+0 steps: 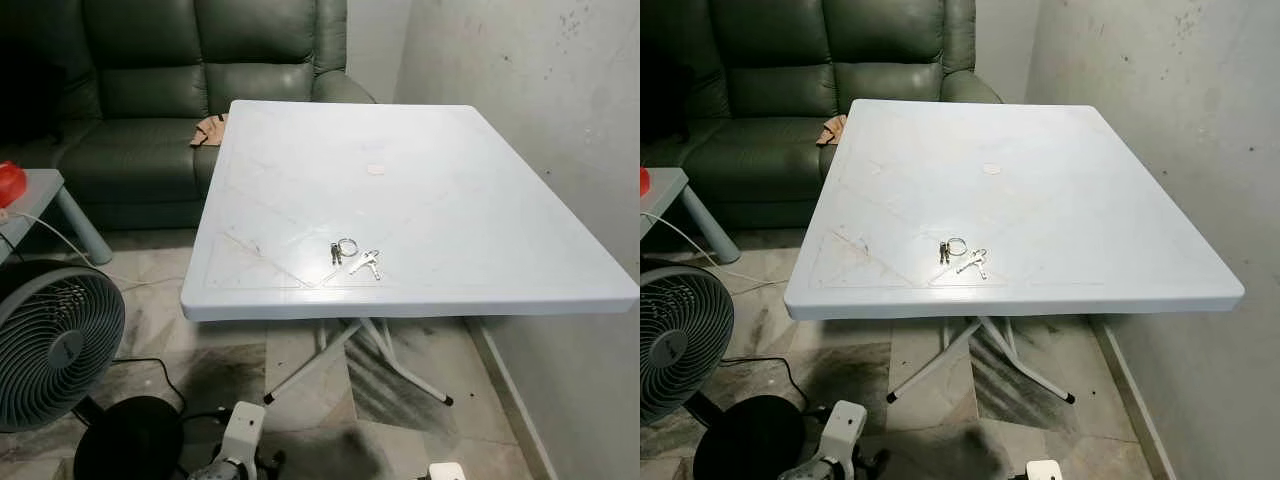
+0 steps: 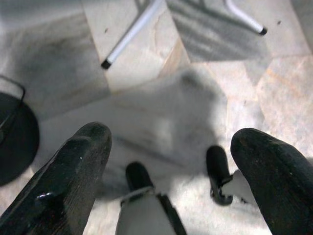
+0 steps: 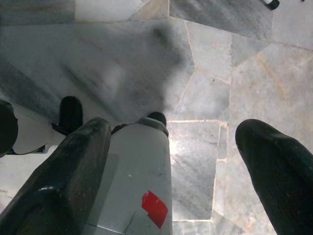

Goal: Hang keys on a hook

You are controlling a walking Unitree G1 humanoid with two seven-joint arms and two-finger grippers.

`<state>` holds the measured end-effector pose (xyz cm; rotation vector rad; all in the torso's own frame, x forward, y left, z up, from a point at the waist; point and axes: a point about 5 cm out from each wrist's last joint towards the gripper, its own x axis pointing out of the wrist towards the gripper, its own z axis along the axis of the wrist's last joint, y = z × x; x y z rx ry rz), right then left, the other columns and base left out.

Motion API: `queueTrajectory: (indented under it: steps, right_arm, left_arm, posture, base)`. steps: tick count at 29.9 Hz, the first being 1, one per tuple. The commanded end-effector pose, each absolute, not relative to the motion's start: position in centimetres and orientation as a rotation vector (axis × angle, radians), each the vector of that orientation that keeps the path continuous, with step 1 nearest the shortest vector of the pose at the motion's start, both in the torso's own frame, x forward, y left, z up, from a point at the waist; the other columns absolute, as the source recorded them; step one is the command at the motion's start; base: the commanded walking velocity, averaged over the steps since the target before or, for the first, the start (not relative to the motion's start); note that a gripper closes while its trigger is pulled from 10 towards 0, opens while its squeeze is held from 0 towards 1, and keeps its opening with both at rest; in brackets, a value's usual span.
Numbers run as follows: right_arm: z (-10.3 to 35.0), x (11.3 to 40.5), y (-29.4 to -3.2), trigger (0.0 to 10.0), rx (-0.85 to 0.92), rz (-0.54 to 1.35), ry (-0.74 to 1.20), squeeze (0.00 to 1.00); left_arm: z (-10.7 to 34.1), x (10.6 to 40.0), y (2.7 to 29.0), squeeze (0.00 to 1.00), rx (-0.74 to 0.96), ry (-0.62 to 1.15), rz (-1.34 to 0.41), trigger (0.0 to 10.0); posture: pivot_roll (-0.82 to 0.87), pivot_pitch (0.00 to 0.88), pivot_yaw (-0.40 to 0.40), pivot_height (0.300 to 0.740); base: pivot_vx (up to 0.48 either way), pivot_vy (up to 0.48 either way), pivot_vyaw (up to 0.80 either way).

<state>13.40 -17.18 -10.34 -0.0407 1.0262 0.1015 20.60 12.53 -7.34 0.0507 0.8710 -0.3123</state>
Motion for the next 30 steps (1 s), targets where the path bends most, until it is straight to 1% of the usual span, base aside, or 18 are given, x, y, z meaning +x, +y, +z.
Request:
queueTrajectory:
  steps: [1,6,8,9,10,11,12,14,15,16,18,24,25,26,27,28,30]
  right_arm:
    - [-10.2,13.6,-17.2,10.0,-0.054,0.107,1.014,1.00]
    - [-9.9,14.4,-17.4,10.0,-0.030,0.084,0.968,1.00]
    - [-9.4,15.4,-17.6,10.0,-0.028,0.076,0.923,1.00]
    - [-9.4,15.4,-17.6,10.0,-0.028,0.076,0.923,1.00]
    - [-8.9,16.4,-17.8,10.0,-0.027,0.068,0.873,1.00]
    - [-8.6,16.9,-18.0,10.0,-0.015,0.063,0.842,0.79]
    - [-8.1,17.6,-18.2,10.0,-0.003,0.062,0.791,0.00]
    - [-7.4,18.6,-18.4,10.0,0.009,0.067,0.722,0.00]
    - [-7.4,18.6,-18.4,10.0,0.009,0.067,0.722,0.00]
    - [-6.8,19.1,-18.5,10.0,-0.014,0.096,0.660,0.00]
    - [-6.3,19.5,-18.4,10.0,-0.043,0.143,0.602,0.00]
    - [-4.8,20.0,-17.8,10.0,-0.124,0.314,0.437,0.00]
    - [-4.5,20.1,-17.7,10.0,-0.129,0.330,0.412,0.00]
    - [-3.9,20.4,-17.7,10.0,-0.134,0.353,0.355,0.00]
    - [-3.9,20.4,-17.7,10.0,-0.134,0.353,0.355,0.00]
    - [-3.2,20.7,-17.7,10.0,-0.144,0.365,0.298,0.00]
    - [-2.6,20.9,-17.5,10.0,-0.153,0.390,0.243,0.00]
  left_arm:
    - [-6.6,21.8,12.3,0.00,0.059,0.819,-0.314,10.0]
    - [-4.5,24.5,10.7,0.00,0.056,0.684,-0.350,10.0]
    - [-3.7,25.5,10.3,0.00,0.044,0.628,-0.362,10.0]
    - [-3.7,25.5,10.3,0.00,0.044,0.628,-0.362,10.0]
    - [-2.8,26.4,10.0,0.00,0.024,0.578,-0.369,10.0]
    - [-2.4,26.8,9.9,0.00,0.016,0.552,-0.369,10.0]
    - [-1.8,27.3,9.7,0.00,0.012,0.513,-0.379,10.0]
    - [-1.1,27.8,9.5,0.00,0.011,0.467,-0.395,10.0]
    - [-1.1,27.8,9.5,0.00,0.011,0.467,-0.395,10.0]
    - [-0.8,28.0,9.2,0.00,0.020,0.431,-0.424,10.0]
    - [-0.5,28.0,8.8,0.00,0.058,0.400,-0.469,10.0]
    - [0.0,27.3,7.4,0.00,0.152,0.302,-0.630,10.0]
    - [0.1,27.3,7.2,0.00,0.158,0.292,-0.648,10.0]
    - [0.3,27.0,6.8,0.00,0.191,0.253,-0.707,10.0]
    - [0.3,27.0,6.8,0.00,0.191,0.253,-0.707,10.0]
    - [0.6,26.8,6.3,0.00,0.218,0.213,-0.759,10.0]
    - [0.8,26.7,6.0,0.00,0.234,0.181,-0.793,10.0]
  posture:
    - [0.03,0.008,-0.027,0.740]
    - [0.03,0.016,-0.022,0.740]
    - [0.03,0.021,-0.019,0.740]
    - [0.03,0.021,-0.019,0.740]
    - [0.03,0.021,-0.019,0.740]
    - [0.02,0.027,-0.015,0.740]
    - [0.02,0.027,-0.015,0.740]
    - [0.02,0.034,-0.010,0.740]
    - [0.02,0.034,-0.010,0.740]
    - [0.02,0.034,-0.010,0.740]
    - [0.02,0.039,-0.007,0.740]
    - [0.01,0.051,0.002,0.740]
    - [0.01,0.051,0.002,0.740]
    - [0.01,0.059,0.006,0.740]
    - [0.01,0.059,0.006,0.740]
    - [0.01,0.064,0.008,0.740]
    - [0.01,0.068,0.011,0.740]
  base:
    - [0.000,0.000,0.00]
    - [0.000,0.000,0.00]
    - [0.000,0.000,0.00]
    - [0.000,0.000,0.00]
    - [0.000,0.000,0.00]
    - [0.000,0.000,0.00]
    - [0.000,0.000,0.00]
    - [0.000,0.000,0.00]
    - [0.000,0.000,0.00]
    - [0.000,0.000,0.00]
    - [0.000,0.000,0.00]
    - [0.000,0.000,0.00]
    - [0.000,0.000,0.00]
    - [0.000,0.000,0.00]
    - [0.000,0.000,0.00]
    - [0.000,0.000,0.00]
    - [0.000,0.000,0.00]
